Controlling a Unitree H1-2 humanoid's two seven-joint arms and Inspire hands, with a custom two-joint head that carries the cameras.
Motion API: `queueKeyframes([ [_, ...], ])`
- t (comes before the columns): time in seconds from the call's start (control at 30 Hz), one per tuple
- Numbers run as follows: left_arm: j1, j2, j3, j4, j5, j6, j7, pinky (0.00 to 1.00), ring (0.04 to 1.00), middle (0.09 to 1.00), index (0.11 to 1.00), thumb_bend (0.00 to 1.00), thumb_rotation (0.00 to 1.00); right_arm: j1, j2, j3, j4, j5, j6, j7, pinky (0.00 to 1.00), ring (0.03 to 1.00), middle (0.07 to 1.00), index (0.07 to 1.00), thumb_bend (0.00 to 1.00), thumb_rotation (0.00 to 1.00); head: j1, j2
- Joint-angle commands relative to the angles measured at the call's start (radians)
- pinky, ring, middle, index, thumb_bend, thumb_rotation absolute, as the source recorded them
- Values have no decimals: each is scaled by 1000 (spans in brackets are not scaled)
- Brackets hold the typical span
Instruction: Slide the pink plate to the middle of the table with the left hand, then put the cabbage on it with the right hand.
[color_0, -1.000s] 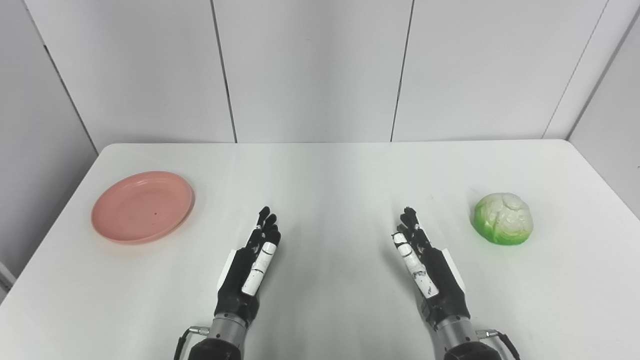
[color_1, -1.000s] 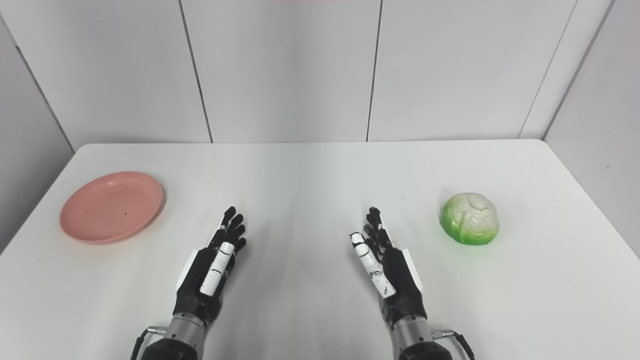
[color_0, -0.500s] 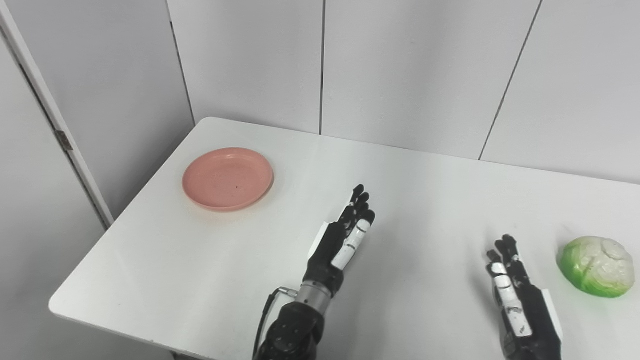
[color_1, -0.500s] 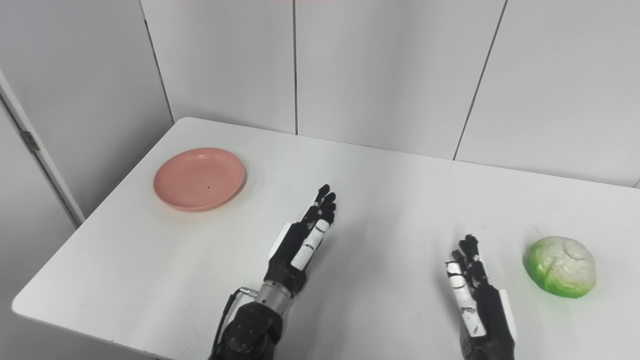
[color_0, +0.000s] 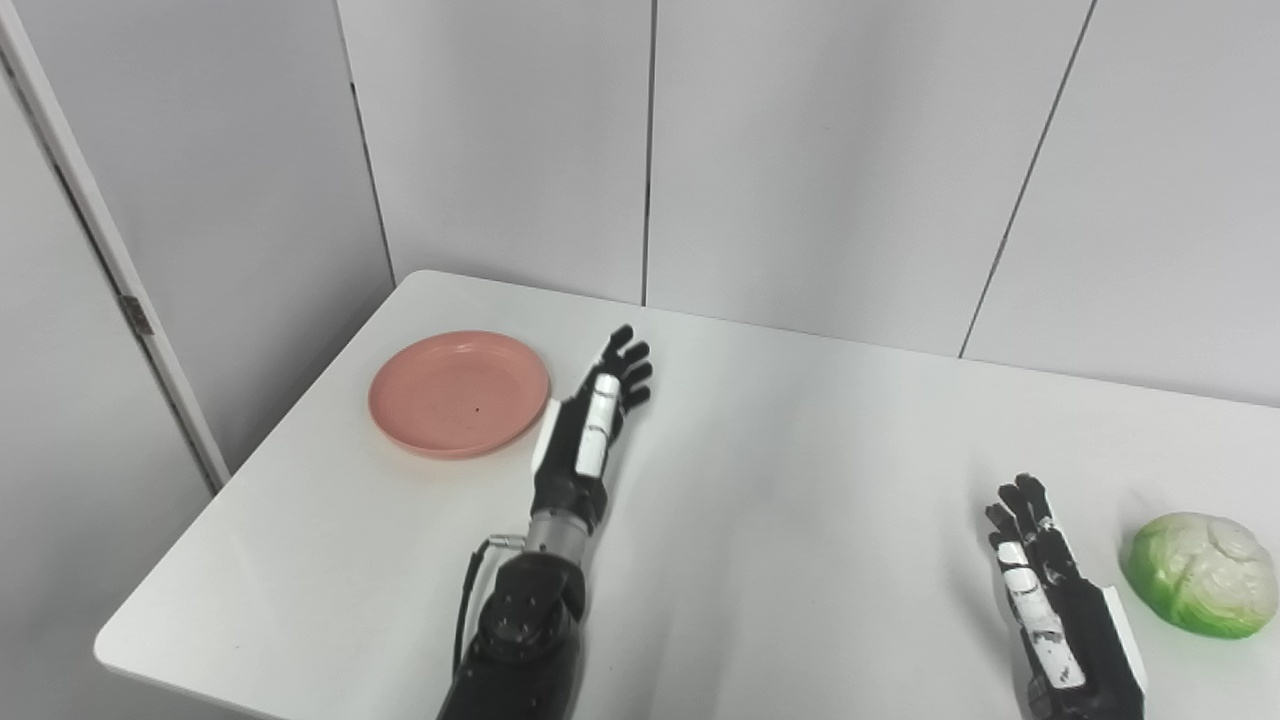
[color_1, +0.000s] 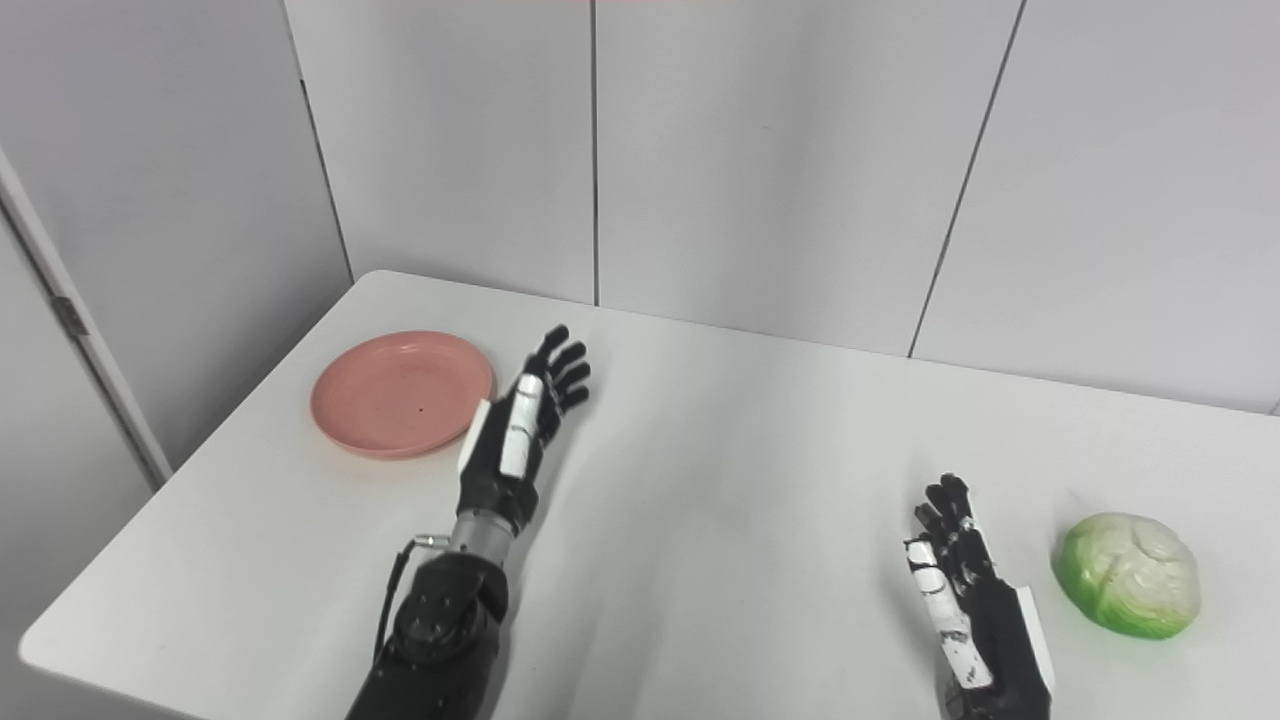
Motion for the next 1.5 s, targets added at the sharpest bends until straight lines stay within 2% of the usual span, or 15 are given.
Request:
queueKeyframes([
  [0.0,-70,41,28,-24,-10,-12,23,782,815,821,817,770,1000,32,3,1,22,2,-37,9,986,954,966,968,665,716,2,2],
  [0.17,-96,107,91,-26,-60,20,14,748,783,789,774,783,1000,34,7,4,17,-4,-34,3,979,948,961,958,680,717,4,7],
  [0.27,-106,136,120,-18,-88,19,15,717,754,760,741,776,1000,34,6,6,18,-11,-38,4,972,935,953,953,725,728,6,7],
  [0.37,-125,190,142,24,-80,-28,15,719,745,746,727,773,1000,32,7,3,21,-3,-37,8,973,944,958,957,718,717,10,10],
  [0.47,-139,216,153,49,-56,-68,38,716,747,752,739,770,1000,31,5,1,20,8,-36,17,981,949,959,958,695,709,13,14],
  [0.6,-157,243,165,67,-36,-84,65,683,721,734,723,779,1000,37,1,2,10,4,-32,14,972,934,950,950,719,716,16,19],
  [0.8,-197,305,184,179,-8,-124,92,666,703,720,711,836,1000,45,-2,1,-3,19,-28,22,982,940,950,951,688,708,21,22],
  [0.93,-203,348,199,241,-2,-128,114,662,700,714,708,853,1000,42,-5,1,1,19,-33,28,985,937,946,950,695,713,25,24],
  [1.03,-203,376,209,288,-10,-148,114,679,716,725,718,851,1000,43,-4,1,3,18,-35,28,985,937,944,949,700,717,24,22],
  [1.13,-197,388,220,299,-28,-134,109,722,746,748,741,862,1000,48,-3,0,-5,20,-32,26,983,937,943,947,718,713,25,23],
  [1.27,-192,412,232,329,-95,-128,54,792,824,813,803,866,1000,47,-5,1,-6,23,-32,31,994,940,948,953,707,714,34,27],
  [1.37,-201,424,236,368,-100,-144,61,798,830,823,818,881,1000,46,-3,-1,-6,31,-27,33,999,943,952,959,678,702,36,27],
  [1.47,-214,436,243,416,-116,-162,56,807,836,831,831,885,1000,49,-3,-4,-10,37,-21,31,1000,948,953,955,704,689,33,26],
])
